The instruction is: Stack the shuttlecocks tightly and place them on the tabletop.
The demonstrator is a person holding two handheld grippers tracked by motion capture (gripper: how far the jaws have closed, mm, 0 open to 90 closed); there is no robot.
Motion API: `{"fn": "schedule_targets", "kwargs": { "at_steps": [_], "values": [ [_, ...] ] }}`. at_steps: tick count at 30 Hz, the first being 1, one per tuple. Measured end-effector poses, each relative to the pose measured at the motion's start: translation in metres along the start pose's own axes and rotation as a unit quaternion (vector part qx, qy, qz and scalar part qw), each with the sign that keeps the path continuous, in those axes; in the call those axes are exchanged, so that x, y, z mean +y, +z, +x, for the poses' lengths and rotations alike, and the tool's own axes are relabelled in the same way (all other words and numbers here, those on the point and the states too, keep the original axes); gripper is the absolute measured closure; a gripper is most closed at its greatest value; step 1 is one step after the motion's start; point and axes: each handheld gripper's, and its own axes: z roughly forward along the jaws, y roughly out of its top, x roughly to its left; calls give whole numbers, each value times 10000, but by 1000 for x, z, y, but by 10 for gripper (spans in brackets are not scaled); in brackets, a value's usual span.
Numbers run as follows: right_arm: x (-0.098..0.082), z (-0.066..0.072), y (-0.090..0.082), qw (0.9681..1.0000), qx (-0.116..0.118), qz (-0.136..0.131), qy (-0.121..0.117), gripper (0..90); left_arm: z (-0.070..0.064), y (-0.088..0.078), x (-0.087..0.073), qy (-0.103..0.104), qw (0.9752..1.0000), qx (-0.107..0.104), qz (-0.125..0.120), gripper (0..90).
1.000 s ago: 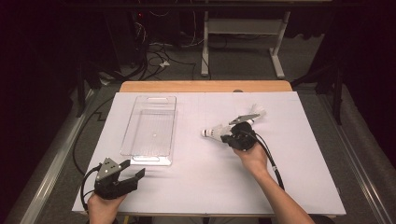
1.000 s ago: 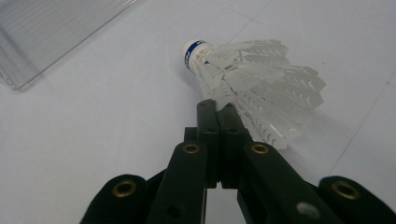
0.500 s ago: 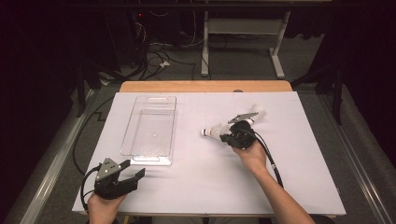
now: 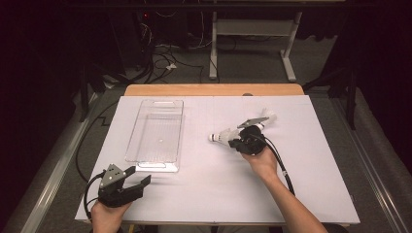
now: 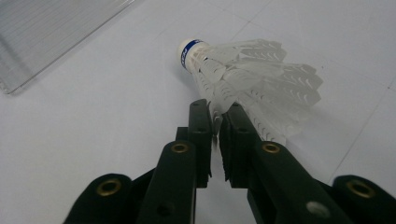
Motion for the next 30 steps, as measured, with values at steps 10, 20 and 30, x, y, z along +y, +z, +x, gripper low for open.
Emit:
{"fn": "schedule_targets", "kwargs": {
  "at_steps": [10,20,30],
  "values": [
    [-1,0,-2,10000,-41,-53,38,771,0,0,0,-3,10000,5,9,345],
    [-1,0,-3,9999,-79,-9,67,727,0,0,0,11,10000,-8,10,345],
    [-1,-1,-5,9999,-103,21,85,719,0,0,0,14,10000,-16,13,345]
  ]
}}
